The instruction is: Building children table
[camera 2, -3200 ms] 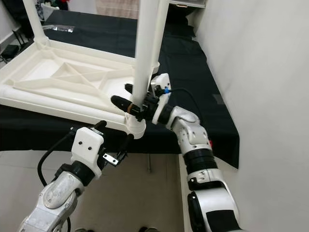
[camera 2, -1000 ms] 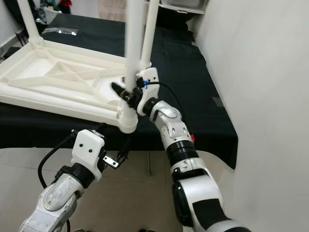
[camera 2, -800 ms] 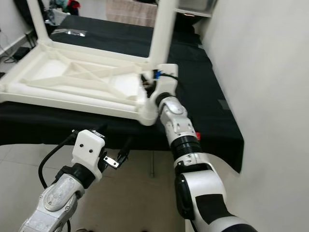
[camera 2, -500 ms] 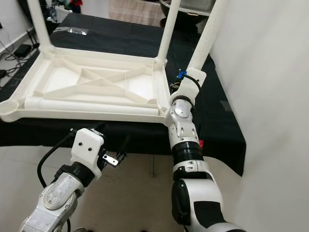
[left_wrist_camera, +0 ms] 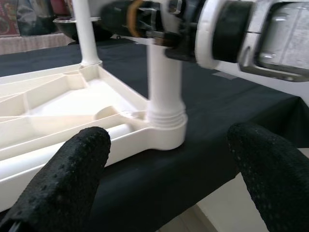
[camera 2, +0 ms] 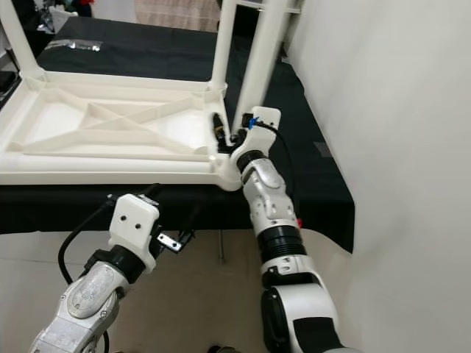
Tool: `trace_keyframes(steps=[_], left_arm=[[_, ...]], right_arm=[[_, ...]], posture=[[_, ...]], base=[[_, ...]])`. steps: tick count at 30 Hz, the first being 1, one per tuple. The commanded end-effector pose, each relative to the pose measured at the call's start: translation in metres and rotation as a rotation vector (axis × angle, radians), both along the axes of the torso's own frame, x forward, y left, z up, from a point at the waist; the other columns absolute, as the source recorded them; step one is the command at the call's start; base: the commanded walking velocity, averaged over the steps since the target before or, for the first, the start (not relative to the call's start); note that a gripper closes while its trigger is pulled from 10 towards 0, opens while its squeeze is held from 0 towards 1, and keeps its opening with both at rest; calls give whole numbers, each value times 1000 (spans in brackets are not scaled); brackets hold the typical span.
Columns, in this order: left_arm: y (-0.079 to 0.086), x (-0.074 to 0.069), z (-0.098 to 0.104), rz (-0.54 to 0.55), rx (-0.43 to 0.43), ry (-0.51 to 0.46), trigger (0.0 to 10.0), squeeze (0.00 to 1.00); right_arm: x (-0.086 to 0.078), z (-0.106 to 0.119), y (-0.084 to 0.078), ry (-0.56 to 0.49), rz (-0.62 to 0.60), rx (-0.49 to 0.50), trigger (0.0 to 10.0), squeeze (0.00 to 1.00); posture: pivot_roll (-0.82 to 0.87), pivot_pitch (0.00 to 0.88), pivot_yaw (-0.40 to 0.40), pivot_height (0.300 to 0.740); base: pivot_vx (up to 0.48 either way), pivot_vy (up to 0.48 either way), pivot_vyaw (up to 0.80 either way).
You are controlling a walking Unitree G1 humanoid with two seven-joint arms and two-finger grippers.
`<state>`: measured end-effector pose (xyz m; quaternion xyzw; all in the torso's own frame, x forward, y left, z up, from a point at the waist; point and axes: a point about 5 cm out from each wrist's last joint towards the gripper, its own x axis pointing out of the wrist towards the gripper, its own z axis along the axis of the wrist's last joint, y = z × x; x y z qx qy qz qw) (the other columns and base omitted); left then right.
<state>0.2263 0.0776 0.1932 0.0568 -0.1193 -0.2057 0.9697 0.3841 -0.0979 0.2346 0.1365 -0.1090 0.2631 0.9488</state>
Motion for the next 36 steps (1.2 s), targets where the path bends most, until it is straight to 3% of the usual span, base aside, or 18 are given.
trace_keyframes(steps=[1, 3, 6, 10, 11, 12, 15, 18, 19, 22, 24, 25, 26, 28, 30, 32, 33, 36], left_arm=[[-1, -1, -3, -6, -2, 10, 10000, 0], [-1, -1, -3, -6, -2, 10, 10000, 0], [-2, -2, -3, -13, -3, 12, 10000, 0], [-3, -3, -2, -14, -5, 13, 10000, 0], [-3, -3, -2, -13, -5, 13, 10000, 0], [-3, -4, -2, -11, -3, 13, 10000, 0], [-2, -4, -2, -10, -2, 13, 10000, 0], [-1, -4, -2, -5, -1, 13, 10000, 0], [-1, -4, -2, -5, -1, 13, 10000, 0], [-1, -4, -3, -4, 0, 13, 10000, 0], [-1, -4, -3, -5, 1, 12, 10000, 0], [-1, -4, -3, -5, 1, 12, 10000, 0], [-1, -4, -3, -4, 1, 12, 10000, 0], [-2, -4, -3, -4, 0, 12, 10000, 0], [-3, -3, -3, -5, 0, 10, 10000, 0], [-3, -3, -3, -5, 0, 10, 10000, 0], [-3, -3, -3, -5, 0, 8, 10000, 0], [-3, -3, -2, -3, 0, 7, 10000, 0]], right_arm=[[-14, 12, 10, -67, 323, -16, 10000, 0], [-14, 12, 10, -67, 323, -16, 10000, 0], [-28, 18, 13, -132, 618, -110, 10000, 0], [-36, 11, 22, -146, 771, -198, 10000, 0], [-34, 8, 28, -147, 766, -223, 6235, 0], [-30, 7, 33, -141, 724, -225, 0, 0], [-26, 7, 37, -150, 655, -226, 0, 0], [-6, 8, 34, -90, 357, -200, 0, 0], [-6, 8, 34, -90, 357, -200, 0, 0], [6, 7, 25, -44, 163, -196, 0, 0], [18, 3, 4, 32, -95, -198, 0, 0], [18, 3, 4, 32, -95, -198, 0, 0], [25, -1, -18, 119, -323, -179, 0, 0], [27, -3, -26, 157, -402, -167, 0, 0], [26, -8, -52, 241, -671, -122, 0, 0], [26, -8, -52, 241, -671, -122, 0, 0], [22, -15, -67, 312, -870, -40, 0, 0], [19, -20, -68, 349, -959, 1, 0, 0]], posture=[[113, 149, -143, 740], [113, 149, -143, 740], [115, 150, -143, 740], [119, 153, -145, 740], [122, 153, -146, 740], [123, 154, -148, 740], [123, 155, -147, 740], [122, 154, -147, 740], [122, 154, -147, 740], [120, 152, -146, 740], [116, 148, -145, 740], [116, 148, -145, 740], [114, 145, -144, 740], [114, 145, -144, 740], [116, 145, -145, 740], [116, 145, -145, 740], [118, 143, -145, 740], [118, 143, -145, 740]], base=[[0, 0, 0], [0, 0, 0], [0, 0, 0], [0, 0, 0], [0, 0, 0], [0, 0, 0], [0, 0, 0], [0, 0, 0], [0, 0, 0], [0, 0, 0], [0, 0, 0], [0, 0, 0], [0, 0, 0], [0, 0, 0], [0, 0, 0], [0, 0, 0], [0, 0, 0], [0, 0, 0]])
